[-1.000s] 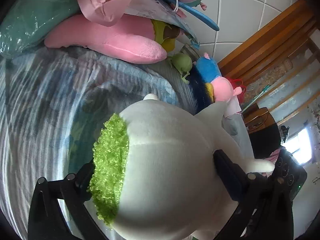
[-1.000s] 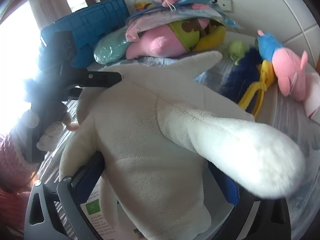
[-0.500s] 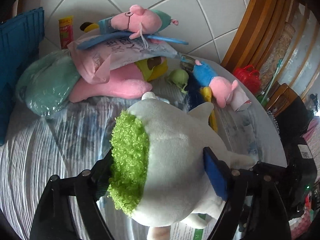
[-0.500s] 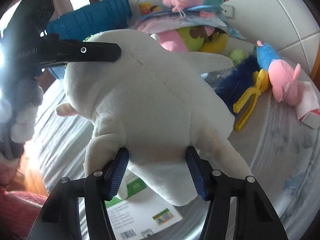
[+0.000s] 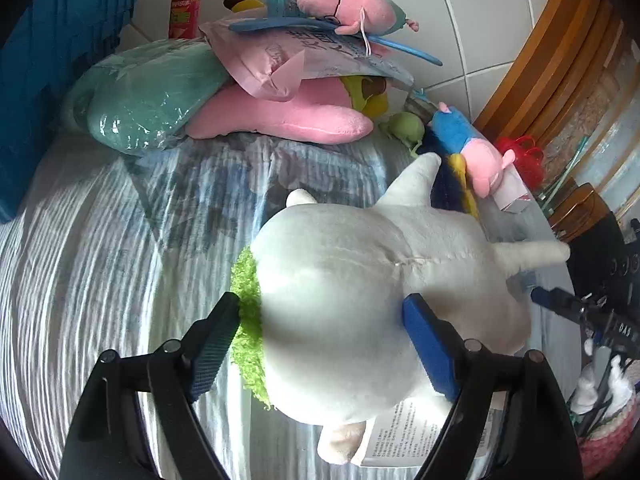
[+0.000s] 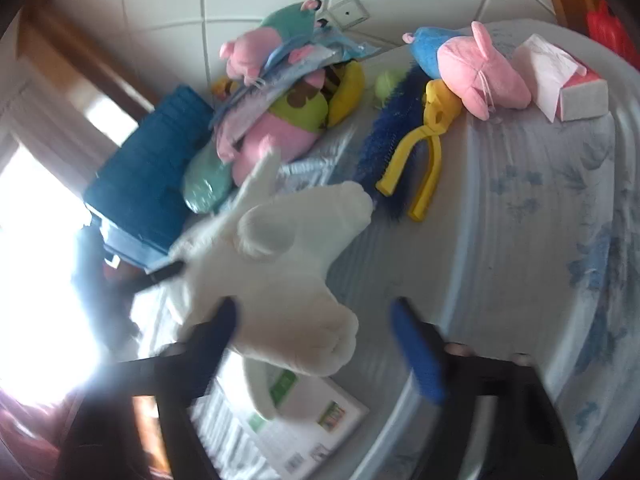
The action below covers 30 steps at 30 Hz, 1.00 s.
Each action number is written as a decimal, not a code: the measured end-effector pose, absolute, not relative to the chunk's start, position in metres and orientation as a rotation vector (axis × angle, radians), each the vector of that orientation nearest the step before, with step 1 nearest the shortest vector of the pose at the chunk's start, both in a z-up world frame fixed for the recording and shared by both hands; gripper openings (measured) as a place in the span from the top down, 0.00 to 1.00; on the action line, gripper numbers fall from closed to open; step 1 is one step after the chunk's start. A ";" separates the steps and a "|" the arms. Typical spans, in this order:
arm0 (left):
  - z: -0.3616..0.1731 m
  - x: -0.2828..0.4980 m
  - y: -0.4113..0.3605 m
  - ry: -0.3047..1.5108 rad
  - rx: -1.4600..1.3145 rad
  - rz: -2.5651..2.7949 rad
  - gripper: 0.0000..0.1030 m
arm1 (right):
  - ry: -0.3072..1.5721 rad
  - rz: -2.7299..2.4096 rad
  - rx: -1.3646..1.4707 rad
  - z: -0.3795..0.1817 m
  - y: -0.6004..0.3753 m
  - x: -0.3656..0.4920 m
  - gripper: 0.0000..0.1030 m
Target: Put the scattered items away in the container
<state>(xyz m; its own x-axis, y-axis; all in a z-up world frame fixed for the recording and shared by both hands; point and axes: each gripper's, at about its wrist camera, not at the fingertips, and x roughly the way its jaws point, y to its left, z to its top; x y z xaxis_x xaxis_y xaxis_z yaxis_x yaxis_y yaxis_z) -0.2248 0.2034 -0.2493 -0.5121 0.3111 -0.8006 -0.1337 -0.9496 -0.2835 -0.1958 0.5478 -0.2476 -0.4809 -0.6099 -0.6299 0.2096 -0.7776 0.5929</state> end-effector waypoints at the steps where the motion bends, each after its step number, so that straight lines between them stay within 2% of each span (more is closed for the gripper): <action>1: -0.249 -0.224 0.205 -0.265 -1.388 2.515 0.19 | -0.598 -2.267 1.212 -0.242 0.541 -0.200 0.50; 6: -0.246 -0.226 0.206 -0.245 -1.396 2.520 0.19 | -0.499 -2.320 1.162 -0.224 0.502 -0.215 0.48; 10: -0.244 -0.226 0.189 -0.285 -1.389 2.557 0.16 | -0.638 -2.354 1.162 -0.242 0.493 -0.233 0.47; 11: -0.245 -0.226 0.184 -0.297 -1.393 2.555 0.15 | -0.652 -2.358 1.156 -0.246 0.490 -0.235 0.50; 12: -0.247 -0.226 0.180 -0.306 -1.401 2.549 0.06 | -0.661 -2.361 1.150 -0.249 0.487 -0.237 0.56; 13: -0.249 -0.227 0.176 -0.315 -1.409 2.543 0.00 | -0.681 -2.355 1.130 -0.251 0.485 -0.238 0.77; 15: -0.260 -0.230 0.176 -0.346 -1.440 2.494 0.00 | -0.674 -2.374 1.121 -0.252 0.481 -0.240 0.77; 21: -0.292 -0.238 0.184 -0.598 -1.392 2.335 0.00 | -0.578 -2.426 1.162 -0.258 0.474 -0.250 0.75; 24: -0.296 -0.238 0.187 -0.631 -1.353 2.306 0.02 | -0.591 -2.444 1.160 -0.262 0.479 -0.254 0.70; 27: -0.295 -0.236 0.190 -0.641 -1.322 2.300 0.09 | -0.571 -2.480 1.140 -0.264 0.481 -0.260 0.57; 28: -0.293 -0.235 0.191 -0.640 -1.313 2.306 0.12 | -0.567 -2.479 1.141 -0.265 0.479 -0.262 0.57; 30: -0.286 -0.232 0.196 -0.613 -1.297 2.328 0.16 | -0.557 -2.466 1.152 -0.268 0.475 -0.267 0.67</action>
